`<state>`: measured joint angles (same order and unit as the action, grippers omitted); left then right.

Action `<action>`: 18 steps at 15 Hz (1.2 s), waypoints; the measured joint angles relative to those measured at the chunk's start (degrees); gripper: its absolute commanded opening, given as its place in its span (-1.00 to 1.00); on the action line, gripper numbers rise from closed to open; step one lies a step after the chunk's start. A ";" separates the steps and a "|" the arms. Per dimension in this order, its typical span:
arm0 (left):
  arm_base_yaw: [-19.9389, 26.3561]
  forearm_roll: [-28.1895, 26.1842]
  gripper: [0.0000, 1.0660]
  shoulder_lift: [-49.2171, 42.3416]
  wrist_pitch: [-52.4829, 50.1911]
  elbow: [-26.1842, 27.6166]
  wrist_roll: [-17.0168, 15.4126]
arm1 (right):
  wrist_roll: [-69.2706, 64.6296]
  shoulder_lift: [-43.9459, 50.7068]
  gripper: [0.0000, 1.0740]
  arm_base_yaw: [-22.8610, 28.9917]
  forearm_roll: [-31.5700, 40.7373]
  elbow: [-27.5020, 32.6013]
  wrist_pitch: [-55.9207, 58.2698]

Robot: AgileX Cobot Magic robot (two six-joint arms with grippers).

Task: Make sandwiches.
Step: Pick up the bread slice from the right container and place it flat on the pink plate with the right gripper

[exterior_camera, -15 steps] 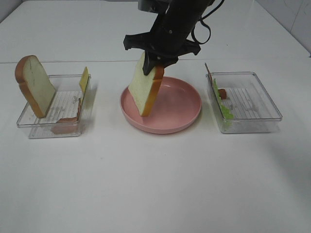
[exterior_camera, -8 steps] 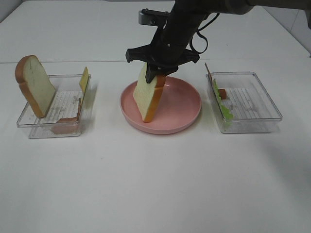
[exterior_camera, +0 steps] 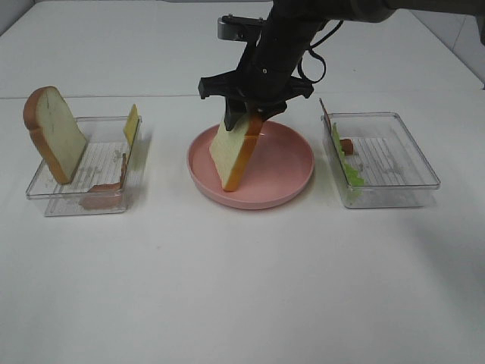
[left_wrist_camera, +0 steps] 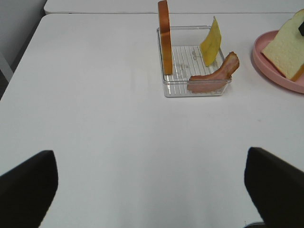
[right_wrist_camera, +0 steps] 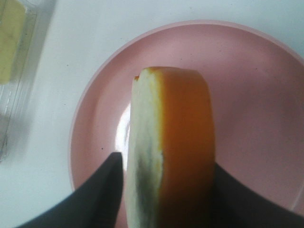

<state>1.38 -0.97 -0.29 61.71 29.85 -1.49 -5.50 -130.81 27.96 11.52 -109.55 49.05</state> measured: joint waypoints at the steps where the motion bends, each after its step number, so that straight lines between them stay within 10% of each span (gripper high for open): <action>1: 0.00 0.00 0.87 0.00 0.00 0.00 0.00 | 0.00 0.00 0.34 0.00 -0.63 0.00 0.00; 18: 0.00 0.00 0.87 0.00 0.00 0.00 0.00 | 6.47 0.00 0.48 0.00 -13.52 -3.27 9.11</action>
<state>1.38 -0.97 -0.29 61.71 29.85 -1.49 0.97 -130.81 27.96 -2.01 -112.82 58.16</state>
